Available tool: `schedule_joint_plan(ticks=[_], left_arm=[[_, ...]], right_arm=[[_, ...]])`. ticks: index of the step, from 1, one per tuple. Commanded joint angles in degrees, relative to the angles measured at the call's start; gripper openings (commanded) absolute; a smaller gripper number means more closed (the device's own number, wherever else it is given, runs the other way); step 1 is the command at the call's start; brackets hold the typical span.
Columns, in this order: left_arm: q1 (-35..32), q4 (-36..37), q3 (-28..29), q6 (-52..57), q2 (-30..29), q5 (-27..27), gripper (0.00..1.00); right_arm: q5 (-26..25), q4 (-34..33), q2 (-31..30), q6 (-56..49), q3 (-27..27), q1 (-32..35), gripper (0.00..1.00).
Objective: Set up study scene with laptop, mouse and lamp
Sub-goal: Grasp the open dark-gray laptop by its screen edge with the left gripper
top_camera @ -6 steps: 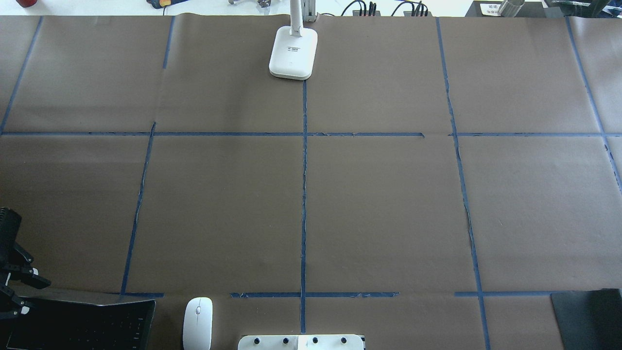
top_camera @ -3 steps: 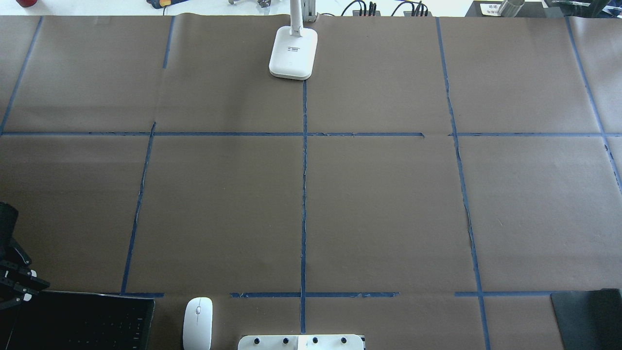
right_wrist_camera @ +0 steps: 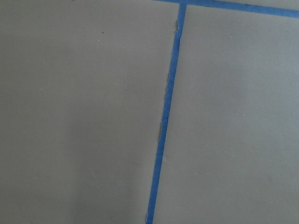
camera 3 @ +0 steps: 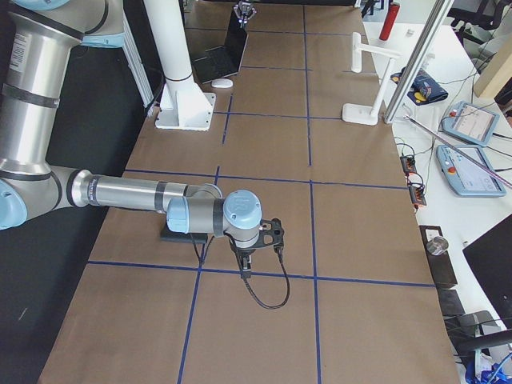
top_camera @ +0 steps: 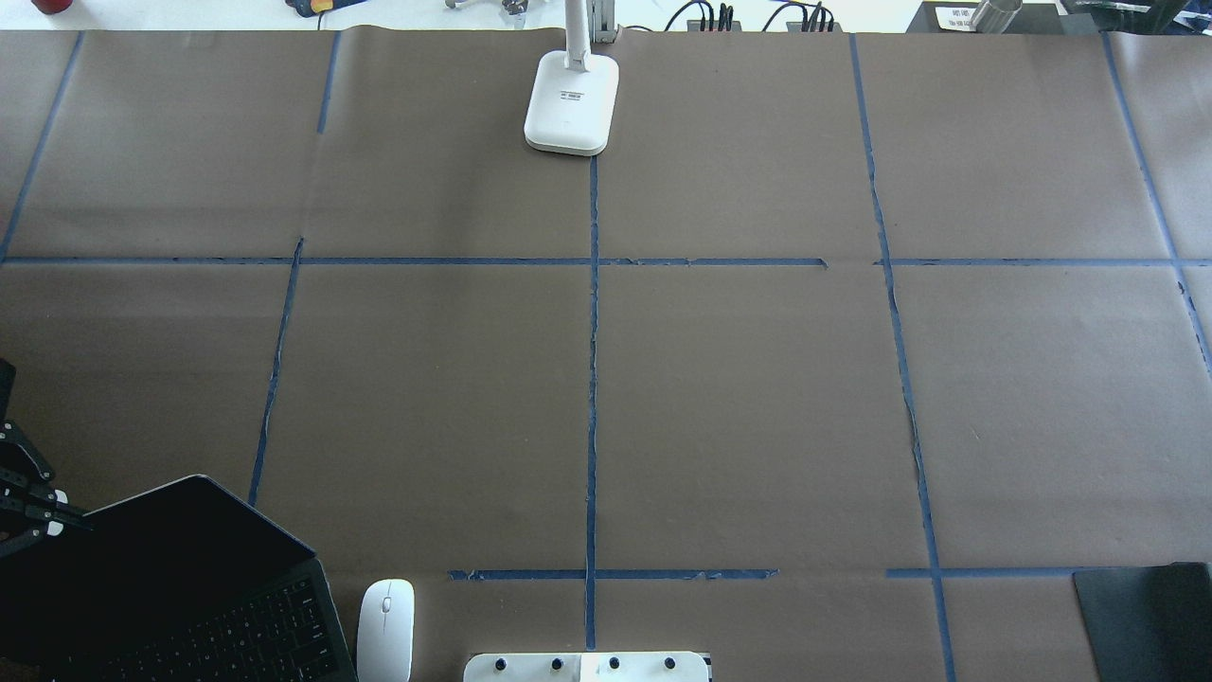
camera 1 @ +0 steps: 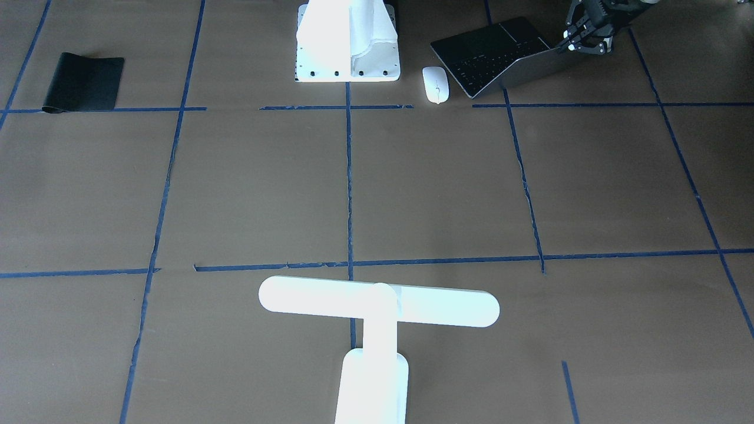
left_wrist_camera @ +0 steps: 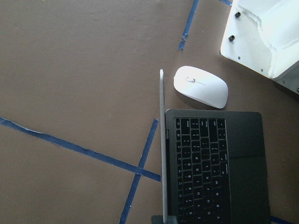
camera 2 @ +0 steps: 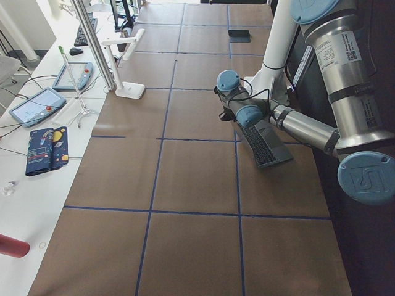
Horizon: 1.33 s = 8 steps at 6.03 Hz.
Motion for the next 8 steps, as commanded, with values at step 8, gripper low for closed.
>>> schedule_joint_plan(ticks=[8], left_arm=[[-12.5, 24.9, 7.6, 31.9, -26.1, 1.4, 0.00]], right_arm=[[0.0, 0.0, 0.0, 0.0, -0.5, 0.0, 1.00]])
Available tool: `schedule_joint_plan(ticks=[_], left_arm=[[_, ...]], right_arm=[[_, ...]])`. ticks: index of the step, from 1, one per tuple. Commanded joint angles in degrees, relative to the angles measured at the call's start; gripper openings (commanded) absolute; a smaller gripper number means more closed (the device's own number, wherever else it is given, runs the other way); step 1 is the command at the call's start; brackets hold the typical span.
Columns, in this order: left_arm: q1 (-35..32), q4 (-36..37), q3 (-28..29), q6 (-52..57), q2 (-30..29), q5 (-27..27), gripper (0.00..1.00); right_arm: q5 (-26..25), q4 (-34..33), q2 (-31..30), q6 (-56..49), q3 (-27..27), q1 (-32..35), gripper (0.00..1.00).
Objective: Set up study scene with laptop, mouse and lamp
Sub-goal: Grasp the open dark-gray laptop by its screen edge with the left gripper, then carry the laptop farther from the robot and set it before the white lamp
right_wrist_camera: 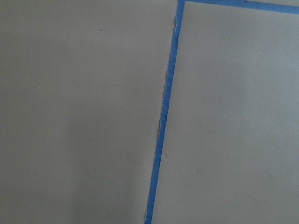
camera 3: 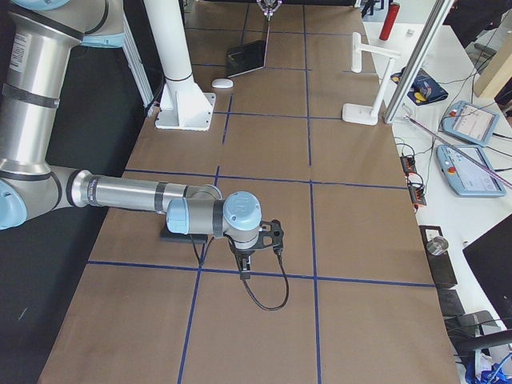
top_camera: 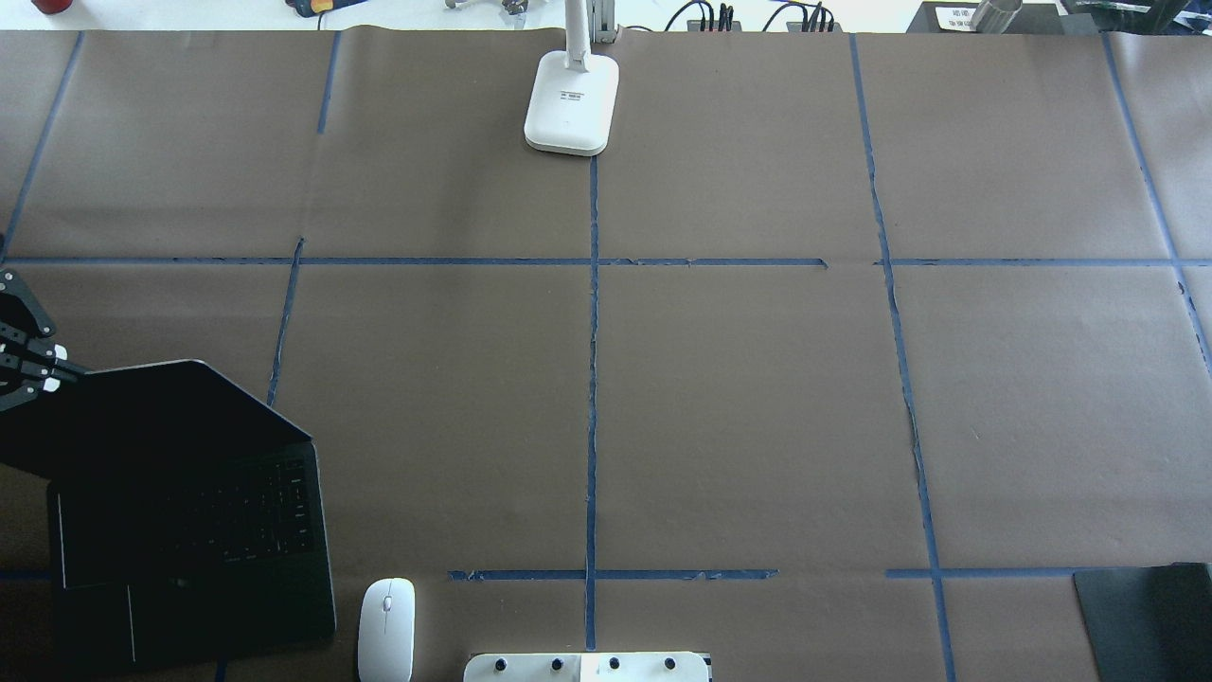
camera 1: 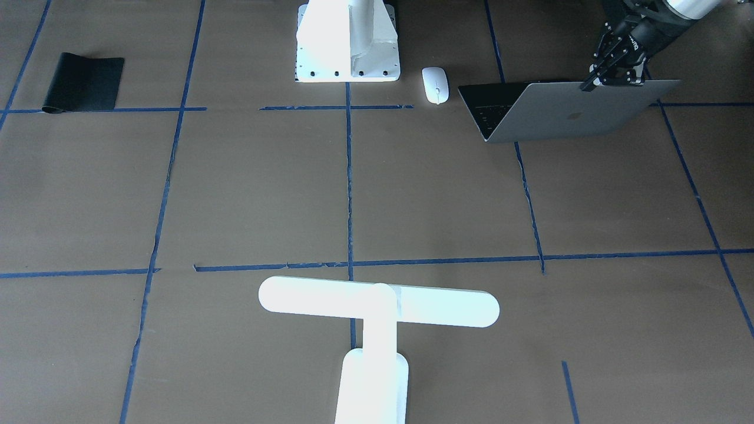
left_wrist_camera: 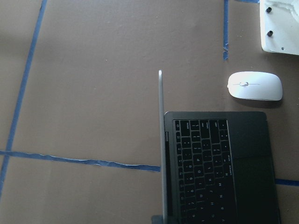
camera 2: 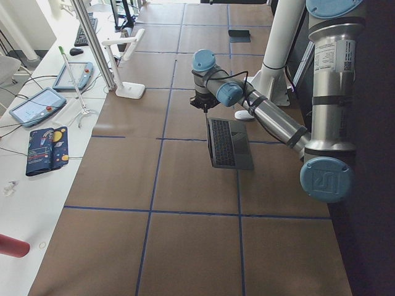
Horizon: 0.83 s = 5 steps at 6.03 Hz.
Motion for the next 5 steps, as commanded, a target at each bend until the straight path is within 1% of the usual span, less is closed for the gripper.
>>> schedule_joint_plan(ticks=[1, 3, 4, 5], left_arm=[[-0.1, 1.3, 7.4, 1.0, -11.0, 0.4, 0.00], [-0.1, 1.4, 17.4, 0.9, -24.7, 0.5, 0.00], [0.6, 1.4, 21.1, 0.9, -30.7, 3.0, 0.02], [1.7, 1.4, 25.6, 0.5, -35.5, 4.2, 0.02]], right_arm=[[0.0, 0.0, 0.1, 0.0, -0.1, 0.0, 1.00], [0.0, 0.0, 0.0, 0.0, -0.1, 0.0, 1.00], [0.0, 0.0, 0.0, 0.0, -0.1, 0.0, 1.00], [0.0, 0.0, 0.1, 0.0, -0.3, 0.0, 1.00]])
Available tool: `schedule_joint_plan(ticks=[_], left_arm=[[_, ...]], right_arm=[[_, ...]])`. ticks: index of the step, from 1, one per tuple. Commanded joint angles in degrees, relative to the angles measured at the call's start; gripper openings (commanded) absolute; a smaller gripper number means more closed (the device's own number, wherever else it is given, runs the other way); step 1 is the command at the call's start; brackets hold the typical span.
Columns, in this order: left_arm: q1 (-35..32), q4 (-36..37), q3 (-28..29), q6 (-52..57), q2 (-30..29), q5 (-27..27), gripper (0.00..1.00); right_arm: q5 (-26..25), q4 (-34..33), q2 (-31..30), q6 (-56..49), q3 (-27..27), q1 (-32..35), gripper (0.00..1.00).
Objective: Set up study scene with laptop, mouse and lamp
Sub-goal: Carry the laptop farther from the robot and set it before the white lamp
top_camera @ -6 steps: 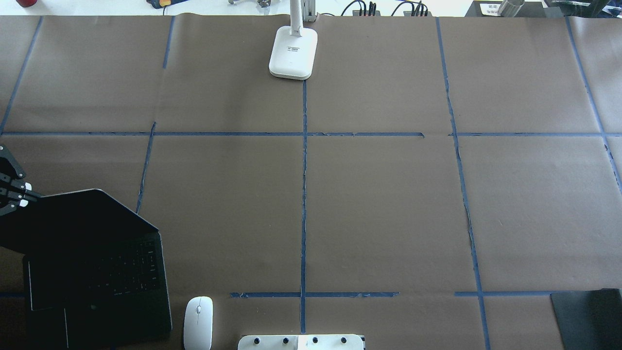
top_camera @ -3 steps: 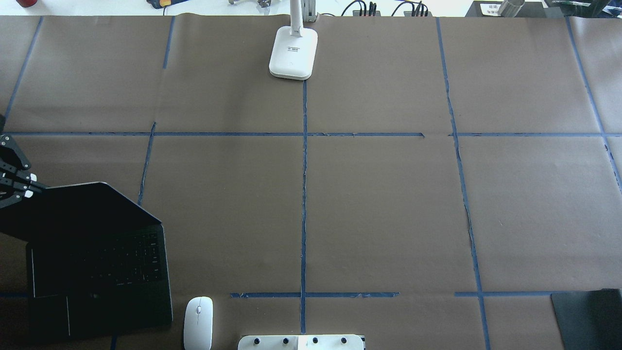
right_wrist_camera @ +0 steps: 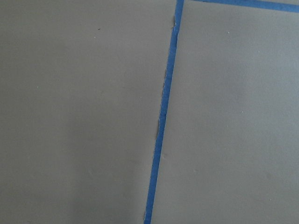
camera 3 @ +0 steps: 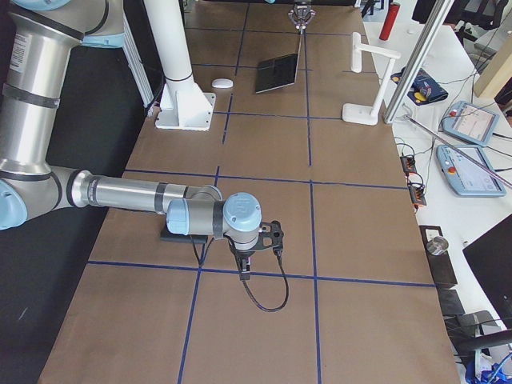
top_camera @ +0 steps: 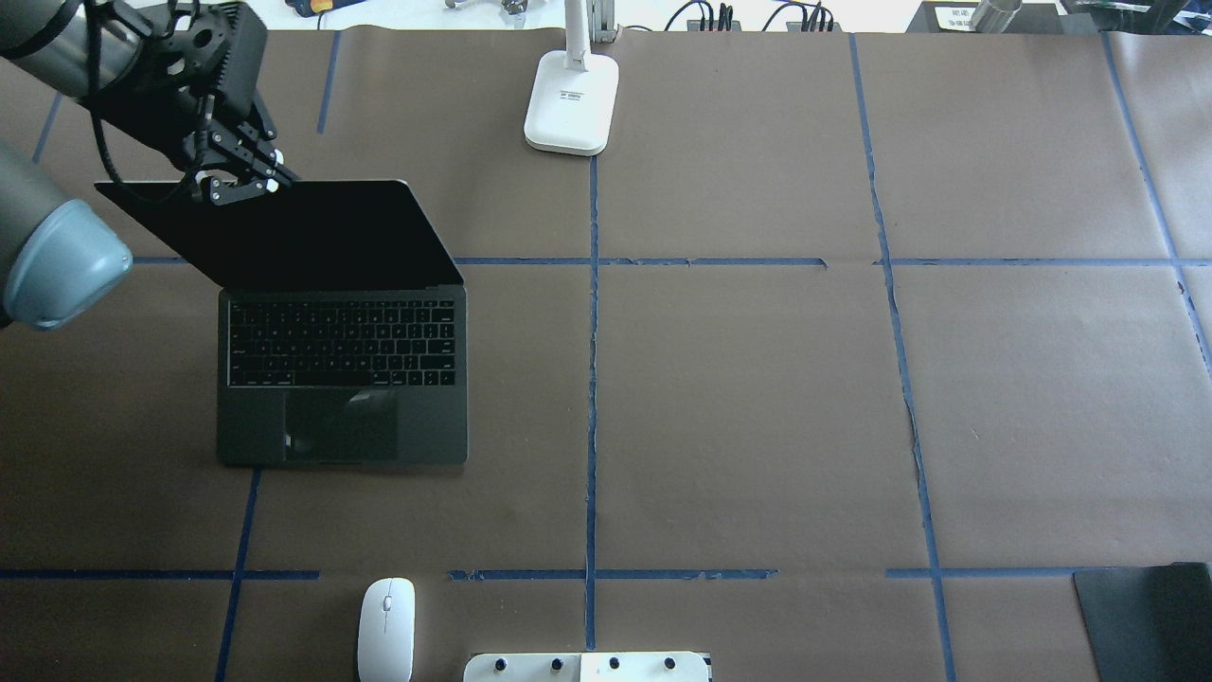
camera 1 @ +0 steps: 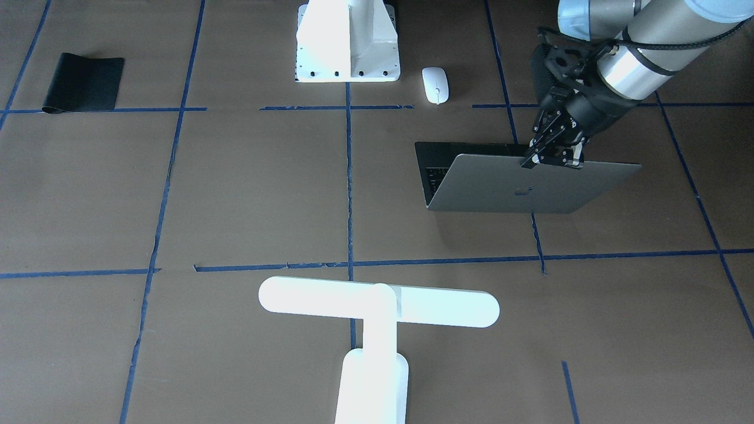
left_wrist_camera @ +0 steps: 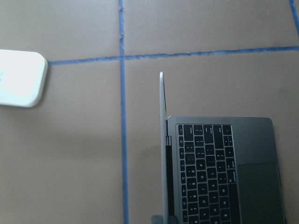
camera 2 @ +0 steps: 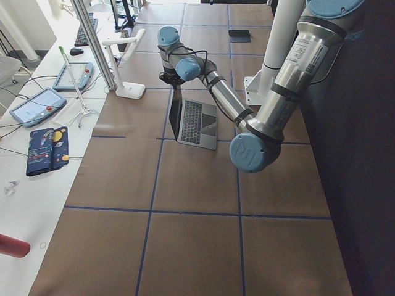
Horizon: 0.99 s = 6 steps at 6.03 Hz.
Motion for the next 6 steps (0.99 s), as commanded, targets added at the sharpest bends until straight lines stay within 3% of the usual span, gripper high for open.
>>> schedule_joint_plan(ticks=[1, 2, 4, 6], left_arm=[[2.0, 0.5, 10.5, -0.7, -12.0, 5.0, 0.02], [4.9, 3.1, 15.1, -2.6, -18.5, 9.4, 0.02], [12.3, 2.5, 17.6, -9.0, -21.4, 16.8, 0.08], [14.4, 2.2, 25.1, -17.1, -28.3, 18.7, 0.14]], right_arm=[[0.0, 0.0, 0.0, 0.1, -0.2, 0.0, 1.00], [0.0, 0.0, 0.0, 0.1, -0.2, 0.0, 1.00], [0.0, 0.0, 0.1, 0.0, -0.8, 0.0, 1.00], [-0.1, 0.0, 0.1, 0.0, -1.1, 0.0, 1.00]])
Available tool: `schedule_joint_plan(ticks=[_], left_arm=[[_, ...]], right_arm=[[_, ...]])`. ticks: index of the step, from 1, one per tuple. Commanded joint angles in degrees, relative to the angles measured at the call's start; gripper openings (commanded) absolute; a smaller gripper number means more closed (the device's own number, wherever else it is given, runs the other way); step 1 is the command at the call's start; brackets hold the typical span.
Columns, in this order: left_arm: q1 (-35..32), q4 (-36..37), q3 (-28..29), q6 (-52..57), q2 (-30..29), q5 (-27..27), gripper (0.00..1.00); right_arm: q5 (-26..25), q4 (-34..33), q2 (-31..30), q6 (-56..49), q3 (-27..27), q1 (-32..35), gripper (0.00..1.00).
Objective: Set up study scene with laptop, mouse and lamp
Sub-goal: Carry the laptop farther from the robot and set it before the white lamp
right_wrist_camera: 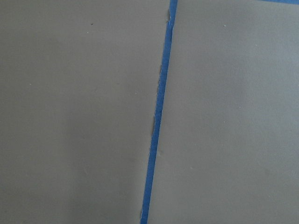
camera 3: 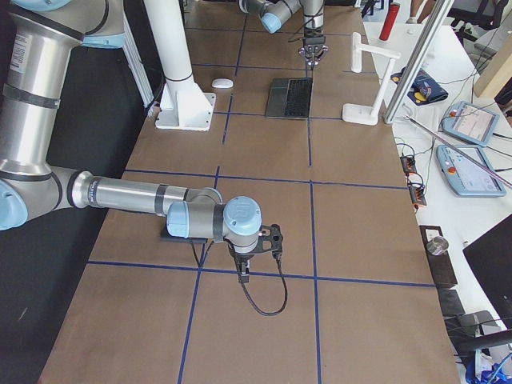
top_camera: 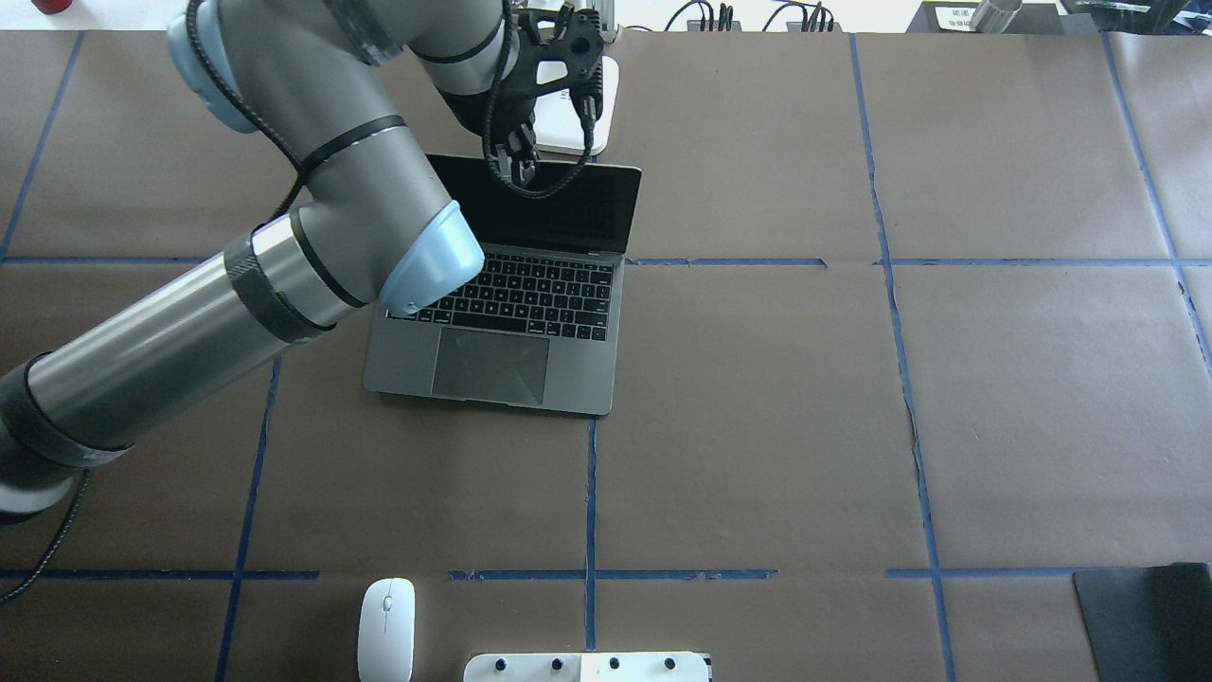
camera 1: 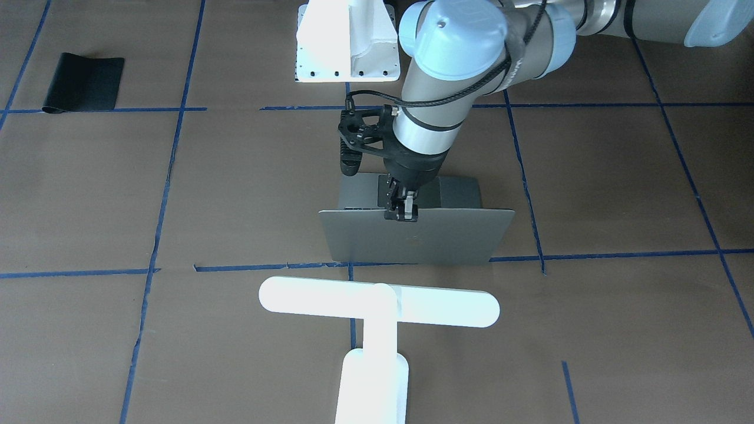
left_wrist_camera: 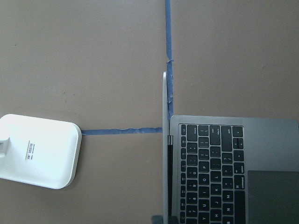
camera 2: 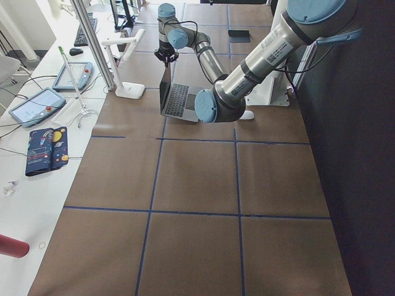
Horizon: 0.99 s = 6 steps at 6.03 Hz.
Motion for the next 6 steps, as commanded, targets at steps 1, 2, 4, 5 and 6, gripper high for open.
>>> schedule_joint_plan(ticks=[1, 2, 4, 5, 6], left_arm=[[0.9, -0.2, 7.6, -7.0, -6.1, 0.8, 0.16], [0.6, -0.2, 8.3, -7.6, -6.2, 0.9, 0.17], [-0.2, -2.6, 8.8, -10.8, -6.2, 0.9, 0.17], [-1.3, -3.1, 9.6, -10.9, -6.2, 0.8, 0.17], [-1.9, -6.2, 12.3, -11.4, -6.2, 0.8, 0.17]], right_arm=[[0.0, 0.0, 0.0, 0.0, -0.1, 0.0, 1.00], [0.0, 0.0, 0.0, 0.0, -0.1, 0.0, 1.00], [0.0, 0.1, 0.0, -0.1, -0.1, 0.0, 1.00], [0.0, 0.1, 0.0, -0.1, -0.1, 0.0, 1.00], [0.0, 0.2, 0.0, -0.1, -0.1, 0.0, 1.00]])
